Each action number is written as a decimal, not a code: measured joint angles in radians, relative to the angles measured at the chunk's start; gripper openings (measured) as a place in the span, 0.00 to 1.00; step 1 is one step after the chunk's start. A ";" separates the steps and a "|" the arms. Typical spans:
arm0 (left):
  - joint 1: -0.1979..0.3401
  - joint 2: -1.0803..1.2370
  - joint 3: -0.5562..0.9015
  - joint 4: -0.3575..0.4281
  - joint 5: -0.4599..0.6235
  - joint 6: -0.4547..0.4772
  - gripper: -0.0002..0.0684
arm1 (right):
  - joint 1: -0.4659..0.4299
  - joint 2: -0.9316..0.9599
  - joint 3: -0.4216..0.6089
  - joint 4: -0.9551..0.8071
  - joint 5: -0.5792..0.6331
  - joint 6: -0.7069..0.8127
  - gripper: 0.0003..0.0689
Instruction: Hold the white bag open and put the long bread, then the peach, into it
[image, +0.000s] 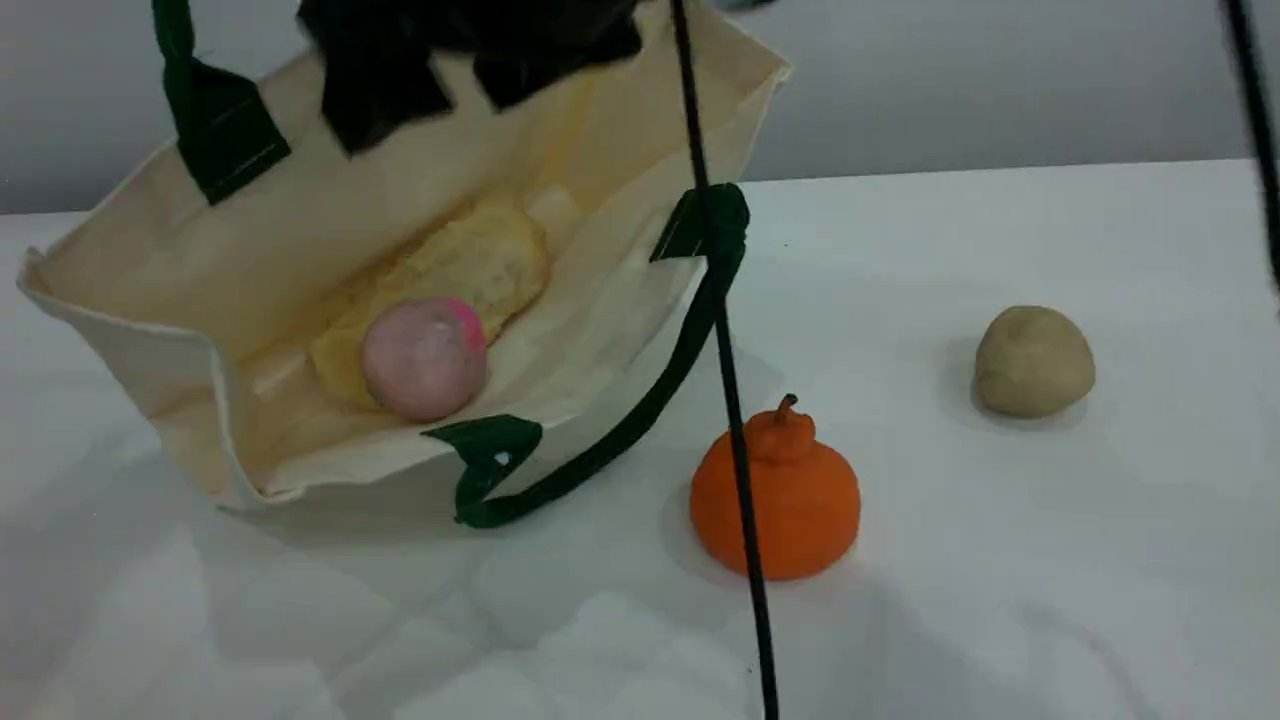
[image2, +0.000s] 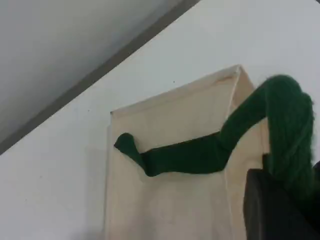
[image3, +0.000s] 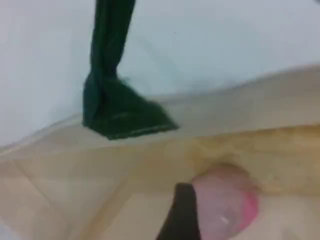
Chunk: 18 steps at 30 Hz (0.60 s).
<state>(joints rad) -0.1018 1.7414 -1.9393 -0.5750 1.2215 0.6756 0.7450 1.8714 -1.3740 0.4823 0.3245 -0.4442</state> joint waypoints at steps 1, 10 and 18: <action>0.000 0.000 0.000 0.000 0.000 -0.002 0.14 | -0.010 -0.018 0.000 -0.009 0.016 0.000 0.86; 0.000 0.000 0.000 0.000 0.000 -0.002 0.14 | -0.208 -0.202 0.000 -0.071 0.140 0.032 0.85; 0.000 0.000 0.000 -0.013 -0.002 -0.002 0.23 | -0.462 -0.259 0.000 -0.089 0.268 0.081 0.85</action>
<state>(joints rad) -0.1018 1.7414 -1.9393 -0.5880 1.2194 0.6731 0.2827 1.6126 -1.3740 0.3933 0.5923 -0.3629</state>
